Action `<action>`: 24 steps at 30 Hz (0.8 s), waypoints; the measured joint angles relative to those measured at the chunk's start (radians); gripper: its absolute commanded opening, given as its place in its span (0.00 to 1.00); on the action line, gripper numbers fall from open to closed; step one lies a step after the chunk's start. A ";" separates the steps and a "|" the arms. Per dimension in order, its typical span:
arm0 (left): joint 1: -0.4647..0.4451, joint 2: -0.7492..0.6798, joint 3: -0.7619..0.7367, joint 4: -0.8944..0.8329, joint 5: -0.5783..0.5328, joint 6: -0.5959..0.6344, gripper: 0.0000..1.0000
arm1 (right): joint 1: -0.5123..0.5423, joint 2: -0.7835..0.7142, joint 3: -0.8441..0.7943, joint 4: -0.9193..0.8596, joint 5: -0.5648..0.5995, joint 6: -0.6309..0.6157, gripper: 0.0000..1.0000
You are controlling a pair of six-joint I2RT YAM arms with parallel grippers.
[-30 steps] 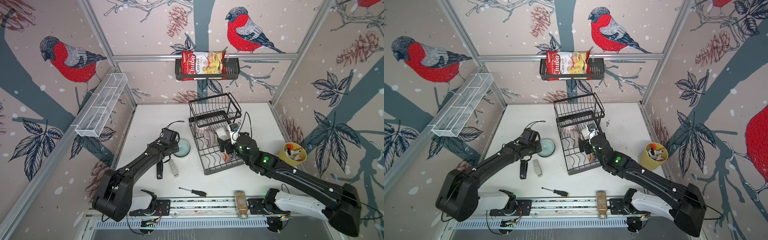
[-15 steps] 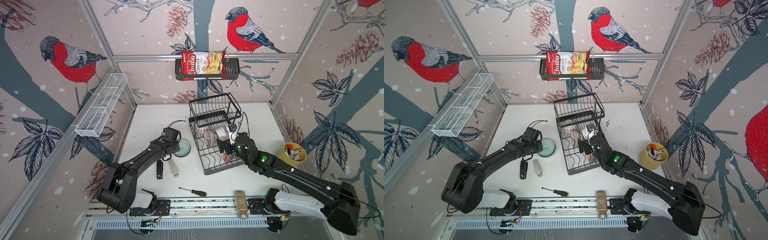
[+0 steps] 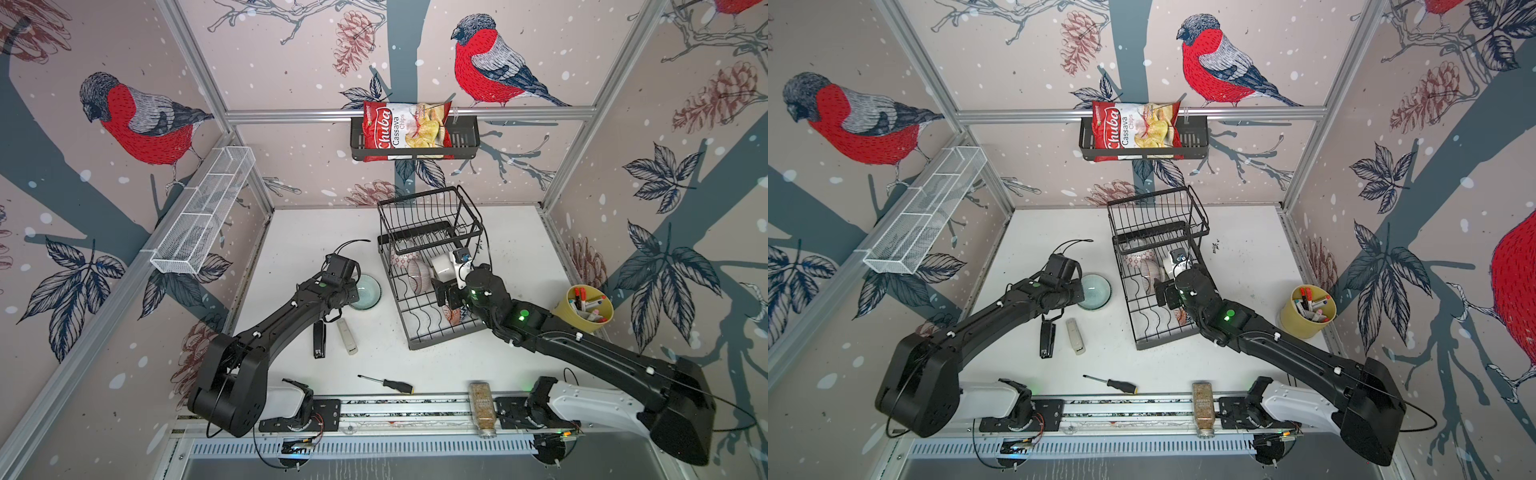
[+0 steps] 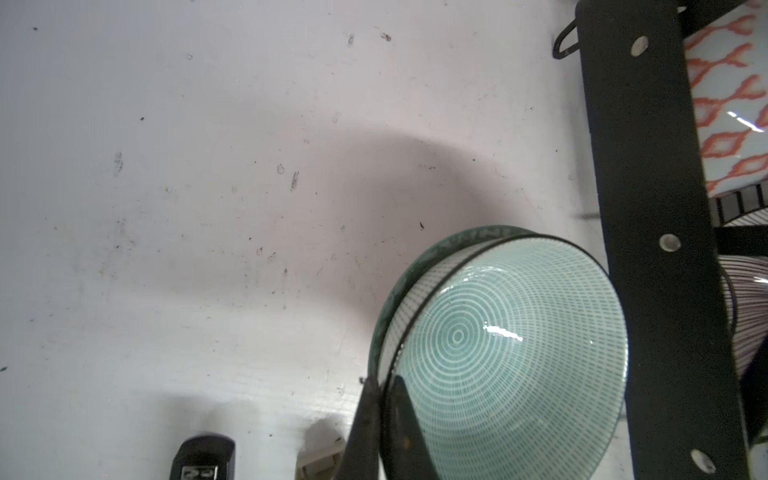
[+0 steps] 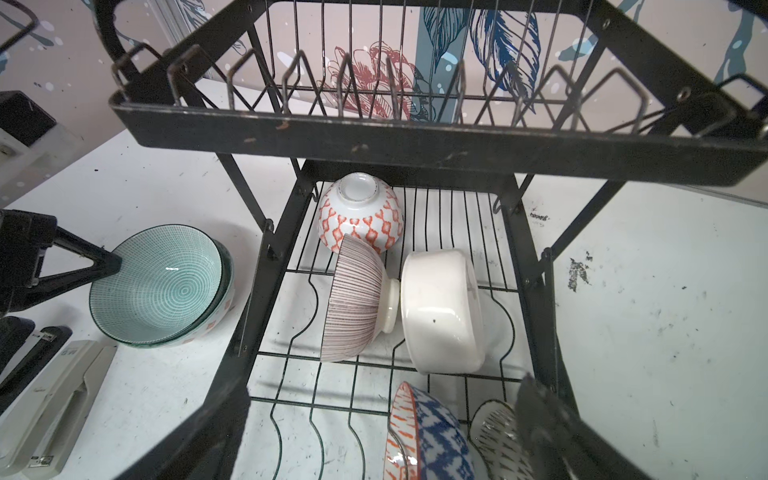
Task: Load the bowls into the dish rack
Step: 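Grasp the green-lined bowl rim with the left gripper and lift it off the green-patterned bowl, then carry the green-lined bowl toward the right gripper while the right closes on its rim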
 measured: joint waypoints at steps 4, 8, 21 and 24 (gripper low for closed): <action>0.000 -0.024 -0.005 0.000 0.000 0.008 0.00 | 0.000 0.013 0.009 -0.013 -0.006 0.000 1.00; 0.000 -0.047 -0.006 0.000 0.001 0.025 0.00 | 0.000 0.024 0.018 -0.021 -0.018 0.001 1.00; 0.000 -0.171 -0.026 0.013 0.084 0.082 0.00 | 0.024 0.054 0.047 -0.023 -0.082 0.047 0.92; 0.000 -0.193 -0.026 0.016 0.118 0.086 0.00 | 0.050 0.064 0.064 -0.019 -0.105 0.050 0.89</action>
